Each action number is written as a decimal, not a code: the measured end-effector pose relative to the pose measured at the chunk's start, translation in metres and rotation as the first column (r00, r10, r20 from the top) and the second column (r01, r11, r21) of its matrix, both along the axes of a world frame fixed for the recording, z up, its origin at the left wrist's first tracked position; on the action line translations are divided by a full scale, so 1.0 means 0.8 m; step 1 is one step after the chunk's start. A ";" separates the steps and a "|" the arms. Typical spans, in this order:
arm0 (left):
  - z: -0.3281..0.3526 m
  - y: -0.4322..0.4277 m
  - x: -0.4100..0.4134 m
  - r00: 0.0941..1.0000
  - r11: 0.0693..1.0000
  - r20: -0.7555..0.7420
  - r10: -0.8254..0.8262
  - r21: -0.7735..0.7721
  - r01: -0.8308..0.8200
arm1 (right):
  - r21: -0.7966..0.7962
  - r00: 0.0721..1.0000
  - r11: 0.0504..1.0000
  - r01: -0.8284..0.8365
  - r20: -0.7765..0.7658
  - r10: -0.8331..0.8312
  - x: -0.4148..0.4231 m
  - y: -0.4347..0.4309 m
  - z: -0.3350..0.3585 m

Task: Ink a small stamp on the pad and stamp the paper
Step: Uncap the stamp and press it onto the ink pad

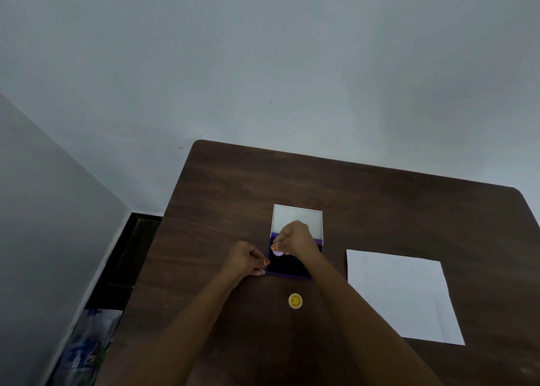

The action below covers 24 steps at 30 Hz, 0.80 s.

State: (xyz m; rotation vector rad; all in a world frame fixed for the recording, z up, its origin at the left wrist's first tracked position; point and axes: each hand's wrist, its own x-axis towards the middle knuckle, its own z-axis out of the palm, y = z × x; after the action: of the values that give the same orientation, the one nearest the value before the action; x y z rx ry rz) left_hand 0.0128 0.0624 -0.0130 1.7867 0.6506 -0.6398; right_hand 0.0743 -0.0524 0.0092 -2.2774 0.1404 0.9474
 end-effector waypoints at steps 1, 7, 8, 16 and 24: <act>0.001 0.000 0.001 1.000 1.000 -0.015 -0.004 0.000 0.004 | -0.020 0.999 1.000 -0.005 0.034 0.006 0.001 0.001 -0.003; 0.000 -0.002 0.003 0.998 1.000 -0.055 0.007 0.001 -0.007 | -0.043 0.998 0.999 -0.024 0.052 0.026 0.000 0.001 -0.004; 0.000 -0.002 0.002 0.999 1.000 -0.049 0.013 0.004 -0.013 | -0.036 0.998 0.999 -0.025 0.048 0.027 0.000 0.000 -0.005; 0.003 -0.012 -0.014 0.995 0.995 0.077 0.069 0.069 -0.074 | 0.066 0.983 0.991 -0.113 0.151 0.102 -0.022 -0.004 0.015; 0.016 -0.026 -0.030 0.986 0.944 0.151 0.074 0.307 -0.118 | 0.519 0.887 0.752 0.406 -0.028 -0.460 -0.054 -0.067 0.031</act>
State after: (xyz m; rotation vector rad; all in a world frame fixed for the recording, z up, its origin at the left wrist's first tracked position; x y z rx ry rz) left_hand -0.0114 0.0417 -0.0005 2.0592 0.7738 -0.3551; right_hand 0.0311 -0.1056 0.0336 -1.6801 0.3190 0.5325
